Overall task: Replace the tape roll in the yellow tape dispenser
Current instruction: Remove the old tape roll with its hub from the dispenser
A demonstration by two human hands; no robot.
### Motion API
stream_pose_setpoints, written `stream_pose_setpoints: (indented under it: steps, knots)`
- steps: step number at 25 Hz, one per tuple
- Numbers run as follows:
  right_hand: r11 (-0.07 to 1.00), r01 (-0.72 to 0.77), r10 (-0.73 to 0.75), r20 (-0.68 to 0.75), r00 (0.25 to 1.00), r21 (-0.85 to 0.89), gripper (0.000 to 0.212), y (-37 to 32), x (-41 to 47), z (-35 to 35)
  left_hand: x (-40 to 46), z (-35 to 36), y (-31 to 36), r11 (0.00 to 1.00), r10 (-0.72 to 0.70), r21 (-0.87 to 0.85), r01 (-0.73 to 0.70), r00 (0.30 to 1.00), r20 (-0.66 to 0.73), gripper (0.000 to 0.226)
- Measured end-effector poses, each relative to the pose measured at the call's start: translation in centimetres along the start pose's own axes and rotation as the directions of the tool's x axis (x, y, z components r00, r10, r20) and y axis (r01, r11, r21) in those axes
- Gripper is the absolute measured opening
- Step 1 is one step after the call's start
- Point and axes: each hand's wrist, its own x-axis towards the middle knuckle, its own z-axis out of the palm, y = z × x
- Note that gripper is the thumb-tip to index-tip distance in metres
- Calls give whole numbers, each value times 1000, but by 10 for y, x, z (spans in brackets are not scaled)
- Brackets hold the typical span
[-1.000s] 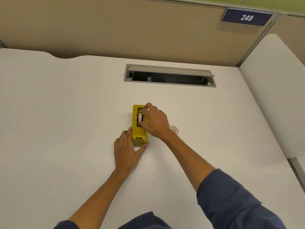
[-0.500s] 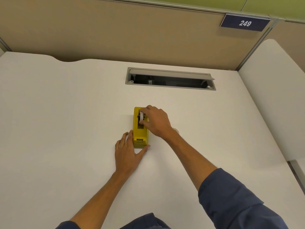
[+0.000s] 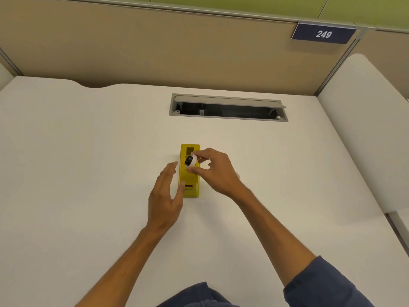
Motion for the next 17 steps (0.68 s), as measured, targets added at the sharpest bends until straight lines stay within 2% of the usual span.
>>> stream_pose_setpoints:
  steps: [4,8,17]
  knots:
    - [998,13,-16,49,999,66,39,-8,-21,-10,7,-7,24,992,70,-106,-69,997,9,39]
    - [995,79,-82,47,996,58,38,-14,-35,-18,9,-18,40,977,27,-215,-14,998,56,29]
    - [987,158,-158,9,987,27,41,-16,-50,-22,4,-31,50,968,-36,-239,71,988,151,26]
